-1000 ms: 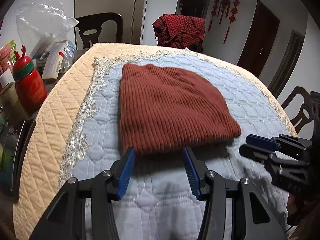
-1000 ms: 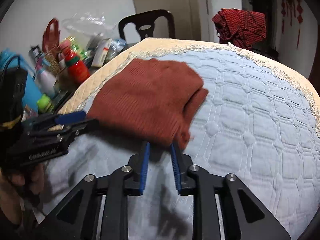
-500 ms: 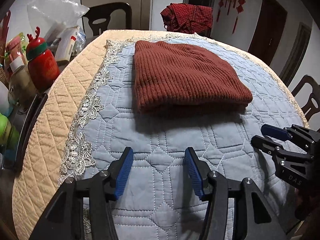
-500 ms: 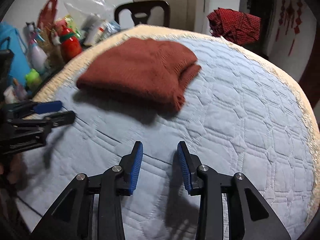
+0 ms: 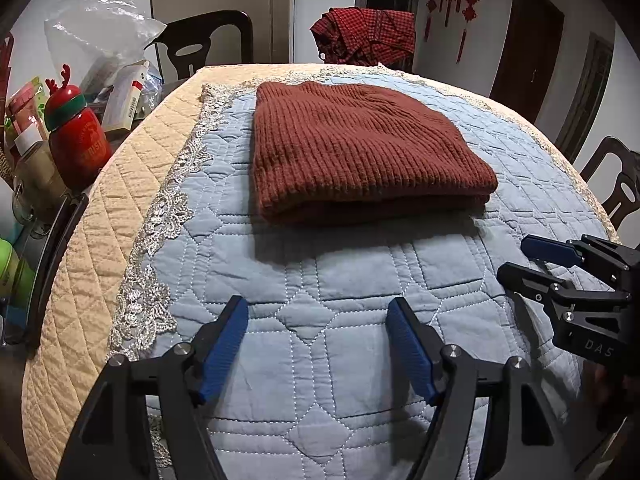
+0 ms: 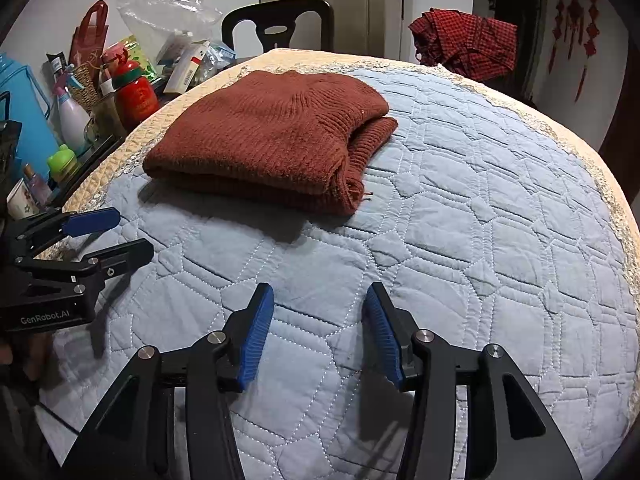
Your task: Fold small clothes
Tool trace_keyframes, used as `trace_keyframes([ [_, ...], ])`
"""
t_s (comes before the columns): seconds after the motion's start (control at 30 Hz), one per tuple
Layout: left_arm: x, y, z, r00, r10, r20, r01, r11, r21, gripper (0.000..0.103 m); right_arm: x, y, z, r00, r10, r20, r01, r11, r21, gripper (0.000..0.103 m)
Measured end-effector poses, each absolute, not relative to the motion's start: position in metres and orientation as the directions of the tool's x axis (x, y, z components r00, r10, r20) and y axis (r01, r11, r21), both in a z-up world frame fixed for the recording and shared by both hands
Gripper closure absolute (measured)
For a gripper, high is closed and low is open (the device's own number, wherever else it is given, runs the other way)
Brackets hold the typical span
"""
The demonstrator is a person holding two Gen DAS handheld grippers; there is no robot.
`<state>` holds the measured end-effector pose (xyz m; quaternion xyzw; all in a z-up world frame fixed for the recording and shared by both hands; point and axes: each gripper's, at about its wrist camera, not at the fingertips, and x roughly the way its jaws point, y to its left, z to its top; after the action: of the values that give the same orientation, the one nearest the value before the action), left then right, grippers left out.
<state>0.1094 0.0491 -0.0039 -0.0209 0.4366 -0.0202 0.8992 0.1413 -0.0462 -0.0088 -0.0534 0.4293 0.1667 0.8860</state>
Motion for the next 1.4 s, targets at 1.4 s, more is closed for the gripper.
trace_keyframes([
  [1.4,0.1099,0.0477,-0.0058,0.617,-0.059,-0.785,0.024,0.998,-0.056,0.024,0.1409,-0.0427,-0.0097,0.575,0.254,-0.778,-0.343,0.938,0.052,0.051],
])
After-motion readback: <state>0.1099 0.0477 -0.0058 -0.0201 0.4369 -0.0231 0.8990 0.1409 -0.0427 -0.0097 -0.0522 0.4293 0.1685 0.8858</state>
